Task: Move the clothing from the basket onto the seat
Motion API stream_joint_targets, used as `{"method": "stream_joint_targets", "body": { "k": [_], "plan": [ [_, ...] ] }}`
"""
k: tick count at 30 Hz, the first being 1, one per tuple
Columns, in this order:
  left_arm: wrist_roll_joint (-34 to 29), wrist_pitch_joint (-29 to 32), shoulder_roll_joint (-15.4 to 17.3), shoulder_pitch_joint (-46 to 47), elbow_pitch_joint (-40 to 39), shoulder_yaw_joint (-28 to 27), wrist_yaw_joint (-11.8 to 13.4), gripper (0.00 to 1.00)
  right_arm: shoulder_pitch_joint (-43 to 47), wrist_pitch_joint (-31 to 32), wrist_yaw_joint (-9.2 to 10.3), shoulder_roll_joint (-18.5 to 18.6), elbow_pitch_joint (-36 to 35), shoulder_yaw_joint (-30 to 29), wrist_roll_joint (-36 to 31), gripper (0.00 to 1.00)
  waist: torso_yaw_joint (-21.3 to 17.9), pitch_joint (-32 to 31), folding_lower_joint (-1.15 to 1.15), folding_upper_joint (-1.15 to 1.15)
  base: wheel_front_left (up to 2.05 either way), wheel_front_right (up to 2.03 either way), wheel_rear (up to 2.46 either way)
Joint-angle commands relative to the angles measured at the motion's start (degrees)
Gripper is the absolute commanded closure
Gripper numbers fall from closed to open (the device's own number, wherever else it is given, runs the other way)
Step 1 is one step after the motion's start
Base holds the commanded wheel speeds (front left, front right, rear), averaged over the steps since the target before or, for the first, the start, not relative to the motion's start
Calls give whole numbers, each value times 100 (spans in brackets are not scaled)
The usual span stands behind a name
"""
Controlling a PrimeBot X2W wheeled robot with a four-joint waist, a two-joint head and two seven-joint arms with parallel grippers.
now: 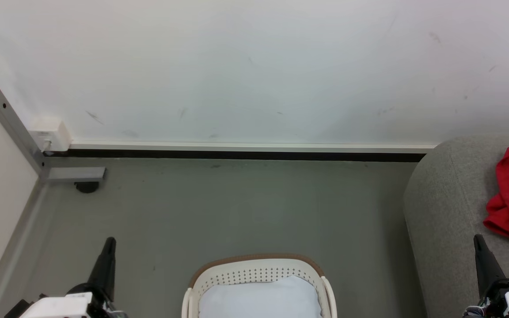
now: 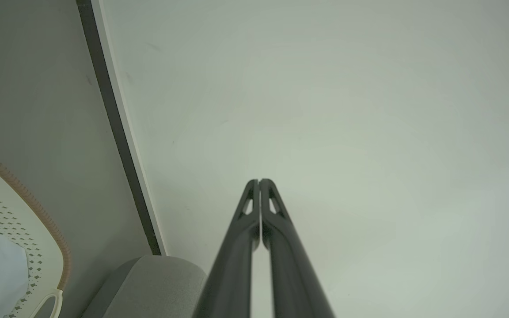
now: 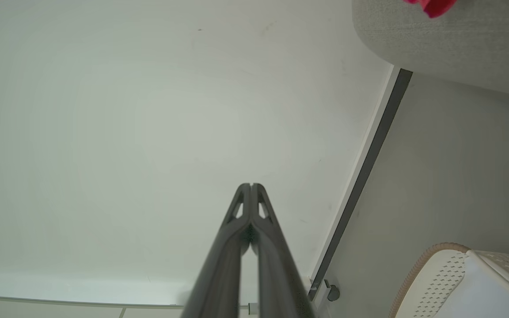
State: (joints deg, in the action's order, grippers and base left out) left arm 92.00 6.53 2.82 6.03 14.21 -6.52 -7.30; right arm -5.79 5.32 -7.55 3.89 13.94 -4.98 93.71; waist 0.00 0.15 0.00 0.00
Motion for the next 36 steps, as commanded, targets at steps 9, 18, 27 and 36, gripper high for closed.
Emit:
{"method": "stream_joint_targets", "body": {
  "k": [9, 18, 27, 36],
  "plan": [
    [73, 25, 9, 52, -16, -16, -34, 100, -69, 27, 12, 3, 16, -35, -30, 100, 0, 0, 0, 0, 0, 0, 0],
    [73, 25, 9, 52, -16, -15, -35, 100, -71, 44, 12, -7, 17, -47, -32, 100, 0, 0, 0, 0, 0, 0, 0],
    [73, 24, 9, 52, -16, -15, -35, 100, -72, 49, 12, -17, 17, -59, -42, 100, 0, 0, 0, 0, 0, 0, 0],
    [74, 24, 9, 52, -16, -15, -35, 100, -74, 61, 12, -27, 18, -71, -56, 100, 0, 0, 0, 0, 0, 0, 0]
  ]
}}
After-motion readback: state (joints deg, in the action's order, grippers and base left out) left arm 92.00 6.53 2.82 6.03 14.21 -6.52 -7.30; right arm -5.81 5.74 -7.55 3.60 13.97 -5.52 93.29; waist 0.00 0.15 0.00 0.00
